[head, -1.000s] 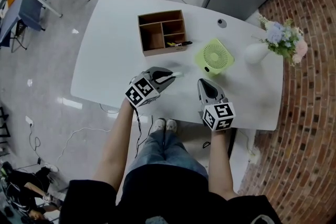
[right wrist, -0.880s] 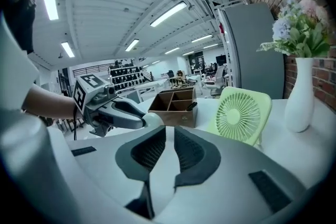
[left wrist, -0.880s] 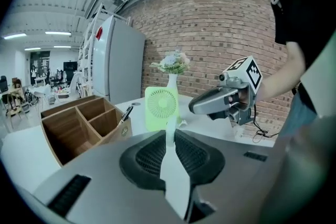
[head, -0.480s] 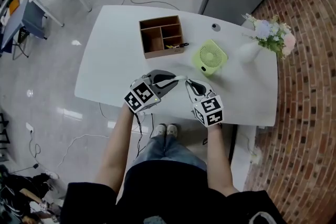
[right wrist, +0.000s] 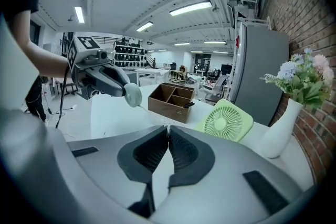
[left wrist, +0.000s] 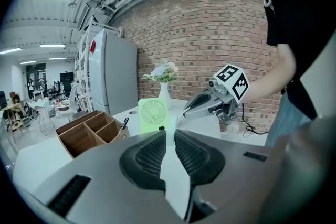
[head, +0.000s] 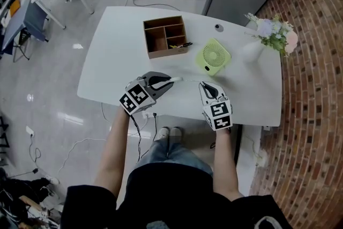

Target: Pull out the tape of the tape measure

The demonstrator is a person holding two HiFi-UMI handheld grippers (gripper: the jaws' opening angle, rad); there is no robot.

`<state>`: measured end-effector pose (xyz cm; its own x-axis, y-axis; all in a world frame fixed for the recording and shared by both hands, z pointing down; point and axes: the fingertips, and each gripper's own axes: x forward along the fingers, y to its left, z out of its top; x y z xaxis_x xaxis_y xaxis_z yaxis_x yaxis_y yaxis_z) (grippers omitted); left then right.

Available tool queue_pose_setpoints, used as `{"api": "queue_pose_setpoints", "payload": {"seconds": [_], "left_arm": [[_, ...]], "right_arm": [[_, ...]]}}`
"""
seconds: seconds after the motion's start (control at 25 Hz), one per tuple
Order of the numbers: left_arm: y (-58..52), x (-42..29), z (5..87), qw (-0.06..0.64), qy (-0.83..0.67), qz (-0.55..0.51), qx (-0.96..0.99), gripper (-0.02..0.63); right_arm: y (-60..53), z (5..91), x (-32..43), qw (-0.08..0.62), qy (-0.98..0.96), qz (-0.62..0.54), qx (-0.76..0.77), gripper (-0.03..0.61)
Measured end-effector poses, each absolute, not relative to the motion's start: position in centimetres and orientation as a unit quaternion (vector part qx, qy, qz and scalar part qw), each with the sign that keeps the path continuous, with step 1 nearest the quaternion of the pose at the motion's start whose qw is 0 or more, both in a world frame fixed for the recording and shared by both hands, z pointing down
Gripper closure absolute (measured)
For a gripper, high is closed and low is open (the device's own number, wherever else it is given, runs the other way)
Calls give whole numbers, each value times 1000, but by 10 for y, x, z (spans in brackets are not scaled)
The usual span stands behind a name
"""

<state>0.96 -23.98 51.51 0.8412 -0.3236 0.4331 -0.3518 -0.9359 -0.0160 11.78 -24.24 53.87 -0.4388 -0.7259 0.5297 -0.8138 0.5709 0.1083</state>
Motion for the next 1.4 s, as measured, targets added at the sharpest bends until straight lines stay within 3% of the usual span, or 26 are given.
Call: {"api": "queue_pose_setpoints", "payload": {"seconds": [1.4], "left_arm": [[-237, -61, 539, 43, -180, 273, 944, 546]], "right_arm": [[-222, 538, 245, 322, -736, 69, 591, 572]]}}
